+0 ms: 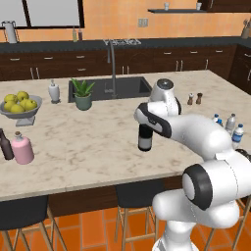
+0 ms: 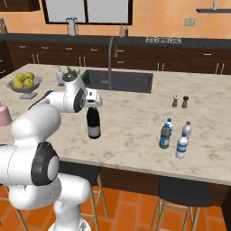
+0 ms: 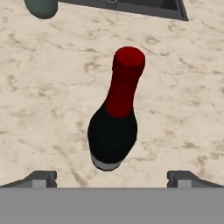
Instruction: Move the plastic bottles in the middle to the plastics group, and the glass bottles in the middle to the glass group.
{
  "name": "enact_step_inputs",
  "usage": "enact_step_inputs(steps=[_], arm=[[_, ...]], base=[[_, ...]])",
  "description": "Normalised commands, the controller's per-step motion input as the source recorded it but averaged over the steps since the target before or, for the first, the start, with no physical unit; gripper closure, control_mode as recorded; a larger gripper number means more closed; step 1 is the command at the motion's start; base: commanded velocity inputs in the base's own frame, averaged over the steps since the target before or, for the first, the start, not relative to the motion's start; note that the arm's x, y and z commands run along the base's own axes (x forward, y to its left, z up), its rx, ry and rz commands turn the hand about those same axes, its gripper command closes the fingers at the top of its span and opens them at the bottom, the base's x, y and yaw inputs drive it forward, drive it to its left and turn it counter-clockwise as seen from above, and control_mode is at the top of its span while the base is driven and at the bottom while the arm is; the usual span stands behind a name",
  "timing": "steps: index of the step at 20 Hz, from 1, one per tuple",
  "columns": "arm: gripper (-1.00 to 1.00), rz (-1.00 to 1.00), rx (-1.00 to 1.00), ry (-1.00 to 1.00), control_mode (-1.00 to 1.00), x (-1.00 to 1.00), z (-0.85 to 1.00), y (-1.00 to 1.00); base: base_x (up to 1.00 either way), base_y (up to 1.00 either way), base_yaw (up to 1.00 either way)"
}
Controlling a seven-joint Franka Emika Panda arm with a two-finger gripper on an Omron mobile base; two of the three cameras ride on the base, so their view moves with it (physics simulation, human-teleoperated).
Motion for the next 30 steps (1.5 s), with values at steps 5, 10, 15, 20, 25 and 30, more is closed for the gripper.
enact_step_inputs(steps=[5, 10, 15, 20, 25, 30], arm=[[-1.0, -0.1, 0.05, 0.0, -1.0, 0.11, 0.0, 0.0], [-1.0, -0.1, 0.05, 0.01, -1.0, 0.18, 0.0, 0.0], [-1.0, -0.05, 0.0, 0.01, -1.0, 0.18, -0.15, 0.0], [-1.0, 0.0, 0.0, 0.0, -1.0, 0.17, -0.36, 0.0], [-1.0, 0.02, 0.0, 0.0, -1.0, 0.19, -0.28, 0.0], [-1.0, 0.02, 0.0, 0.0, -1.0, 0.22, -0.13, 0.0]], base=[[0.0, 0.0, 0.0], [0.0, 0.0, 0.0], [0.0, 0.0, 0.0], [0.0, 0.0, 0.0], [0.0, 0.0, 0.0], [0.0, 0.0, 0.0]])
